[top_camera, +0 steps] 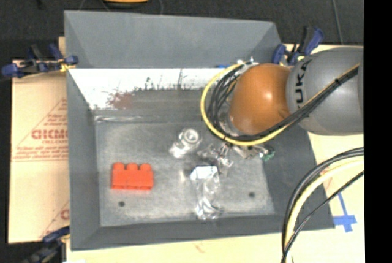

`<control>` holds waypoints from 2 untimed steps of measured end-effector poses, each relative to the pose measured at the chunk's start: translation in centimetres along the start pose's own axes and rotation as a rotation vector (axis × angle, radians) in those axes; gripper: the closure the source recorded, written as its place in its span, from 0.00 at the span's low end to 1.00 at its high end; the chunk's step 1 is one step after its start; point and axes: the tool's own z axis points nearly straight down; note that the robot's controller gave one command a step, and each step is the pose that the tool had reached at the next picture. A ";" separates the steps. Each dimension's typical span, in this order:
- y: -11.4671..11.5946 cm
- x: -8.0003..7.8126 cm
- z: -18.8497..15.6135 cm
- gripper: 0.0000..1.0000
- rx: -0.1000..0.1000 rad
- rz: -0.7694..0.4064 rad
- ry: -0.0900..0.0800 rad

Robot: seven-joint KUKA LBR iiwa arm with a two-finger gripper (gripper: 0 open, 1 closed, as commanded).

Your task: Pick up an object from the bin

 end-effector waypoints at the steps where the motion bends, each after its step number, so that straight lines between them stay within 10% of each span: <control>1: -3.9 -0.8 -0.9 1.00 -0.007 0.025 0.011; 2: -11.0 6.2 -1.7 1.00 -0.014 -0.573 0.013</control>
Offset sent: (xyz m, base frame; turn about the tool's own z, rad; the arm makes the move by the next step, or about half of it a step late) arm 0.0282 -0.0205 0.0072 0.0194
